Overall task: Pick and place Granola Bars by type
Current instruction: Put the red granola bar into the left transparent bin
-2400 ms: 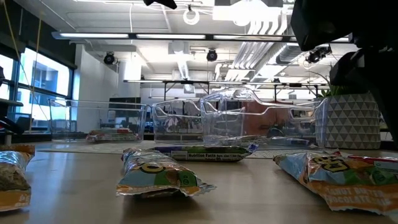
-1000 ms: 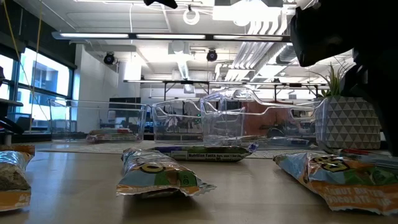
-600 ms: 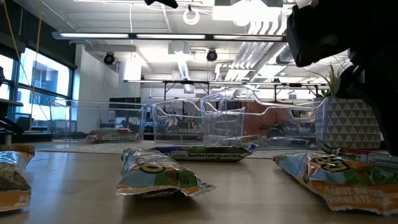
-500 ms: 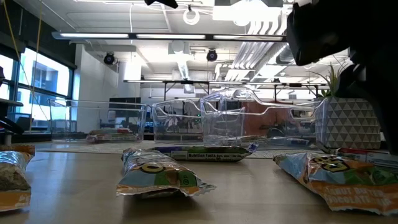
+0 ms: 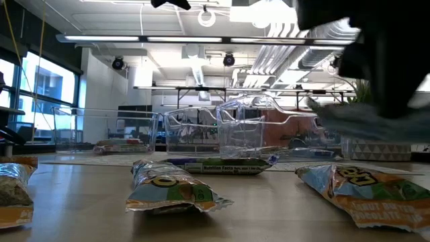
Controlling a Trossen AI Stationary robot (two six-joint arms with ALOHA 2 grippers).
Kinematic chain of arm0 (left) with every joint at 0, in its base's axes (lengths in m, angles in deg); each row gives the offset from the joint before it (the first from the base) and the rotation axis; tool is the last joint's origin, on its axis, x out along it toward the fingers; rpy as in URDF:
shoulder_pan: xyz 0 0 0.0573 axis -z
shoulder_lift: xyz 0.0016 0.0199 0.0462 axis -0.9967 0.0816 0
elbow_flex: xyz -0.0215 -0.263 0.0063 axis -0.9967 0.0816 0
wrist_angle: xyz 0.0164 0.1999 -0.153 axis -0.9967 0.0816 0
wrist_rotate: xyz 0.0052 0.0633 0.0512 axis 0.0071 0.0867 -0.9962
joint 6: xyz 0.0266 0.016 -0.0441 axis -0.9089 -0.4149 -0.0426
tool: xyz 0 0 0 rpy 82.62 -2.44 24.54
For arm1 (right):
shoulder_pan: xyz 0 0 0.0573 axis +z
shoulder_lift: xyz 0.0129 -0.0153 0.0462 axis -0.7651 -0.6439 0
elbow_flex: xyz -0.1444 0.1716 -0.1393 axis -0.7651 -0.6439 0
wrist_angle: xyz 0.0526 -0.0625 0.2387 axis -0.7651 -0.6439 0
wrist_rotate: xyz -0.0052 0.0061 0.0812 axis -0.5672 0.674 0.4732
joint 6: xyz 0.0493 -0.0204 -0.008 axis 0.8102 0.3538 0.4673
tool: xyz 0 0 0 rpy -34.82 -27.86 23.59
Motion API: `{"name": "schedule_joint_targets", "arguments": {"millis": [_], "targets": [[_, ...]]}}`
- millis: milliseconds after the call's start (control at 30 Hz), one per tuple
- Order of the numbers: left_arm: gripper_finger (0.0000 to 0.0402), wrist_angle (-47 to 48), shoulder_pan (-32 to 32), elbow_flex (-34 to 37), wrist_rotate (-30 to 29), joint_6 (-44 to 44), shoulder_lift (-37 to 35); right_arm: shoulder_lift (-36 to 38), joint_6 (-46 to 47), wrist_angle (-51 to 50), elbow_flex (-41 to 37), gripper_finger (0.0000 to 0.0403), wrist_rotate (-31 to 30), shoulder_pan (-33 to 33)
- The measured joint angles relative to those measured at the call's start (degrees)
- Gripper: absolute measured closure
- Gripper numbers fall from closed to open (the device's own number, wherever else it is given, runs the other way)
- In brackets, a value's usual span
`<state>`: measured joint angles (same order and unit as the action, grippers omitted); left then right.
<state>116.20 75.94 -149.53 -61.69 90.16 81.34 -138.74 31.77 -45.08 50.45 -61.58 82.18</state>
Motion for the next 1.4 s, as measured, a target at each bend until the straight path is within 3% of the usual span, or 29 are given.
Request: {"name": "schedule_joint_targets", "arguments": {"millis": [233, 467, 600, 800, 1033, 1200, 1400], "targets": [[0.0204, 10.93, -0.01, -8.45, -2.22, 1.94, -1.10, 2.89, -17.38, 10.31, 0.03, 0.0350, -9.48, -7.86], [0.0204, 19.10, -0.01, -18.96, -11.00, 1.48, -3.69, 2.65, -43.83, 33.95, 0.04, 0.0350, -10.07, -22.25], [0.0204, 21.13, 0.01, -20.66, -18.36, 1.48, -7.09, 2.61, -54.22, 49.71, 0.07, 0.0350, -6.88, -32.42], [0.0204, 21.10, -0.01, -20.59, -22.44, 1.48, -10.59, -1.90, -53.75, 68.60, 1.00, 0.0350, 2.92, -44.78], [0.0204, 21.08, -0.01, -20.52, -23.97, -0.27, -10.29, -16.31, -53.23, 68.27, 16.41, 0.0350, 5.83, -48.01], [0.0204, 22.04, -0.01, -20.52, -23.16, 0.82, -9.72, -26.30, -50.31, 55.95, 30.85, 0.0350, 5.55, -47.85], [0.0204, 25.15, -0.01, -20.52, -22.31, 2.05, -9.75, -33.65, -53.06, 48.32, 39.65, 0.0350, -0.20, -47.59]]}}
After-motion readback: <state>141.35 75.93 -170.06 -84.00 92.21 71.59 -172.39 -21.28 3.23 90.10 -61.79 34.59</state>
